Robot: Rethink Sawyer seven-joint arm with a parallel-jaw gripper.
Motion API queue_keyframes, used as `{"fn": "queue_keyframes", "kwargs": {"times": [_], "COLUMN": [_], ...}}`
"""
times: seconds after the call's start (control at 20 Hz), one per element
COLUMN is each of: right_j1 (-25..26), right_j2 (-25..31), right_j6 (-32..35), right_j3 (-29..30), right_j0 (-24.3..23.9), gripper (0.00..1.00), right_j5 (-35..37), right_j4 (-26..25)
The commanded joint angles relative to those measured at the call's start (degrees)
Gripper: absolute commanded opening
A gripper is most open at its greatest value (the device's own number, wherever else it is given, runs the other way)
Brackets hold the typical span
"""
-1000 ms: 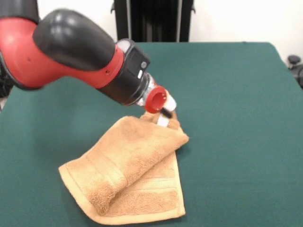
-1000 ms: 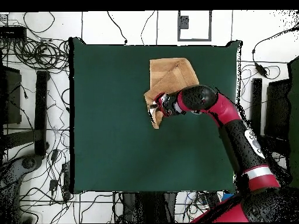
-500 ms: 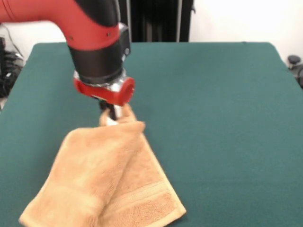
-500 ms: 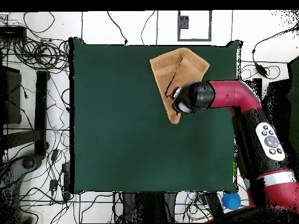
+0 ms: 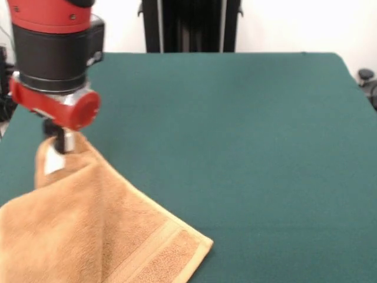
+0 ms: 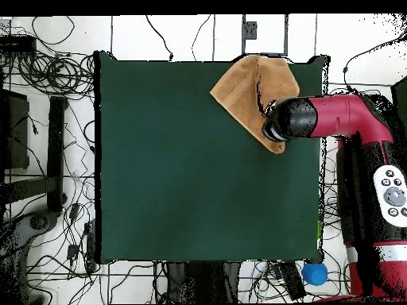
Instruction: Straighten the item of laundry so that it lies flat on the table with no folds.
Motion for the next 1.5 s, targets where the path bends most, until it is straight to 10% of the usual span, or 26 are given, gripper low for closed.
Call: {"fn": "queue_keyframes", "kwargs": {"times": [0.05, 0.8, 1.5], "right_j1": [2.8, 0.8, 2.2], "right_j2": [-5.1, -12.1, -14.9], "right_j6": [-13.5, -7.8, -4.3], "right_j3": [-3.6, -0.4, 0.3], "right_j0": [6.1, 10.8, 9.6], "gripper": [0.0, 0.0, 0.0], "right_j5": [0.5, -0.7, 7.7], "right_j4": [-8.1, -10.2, -0.9]}}
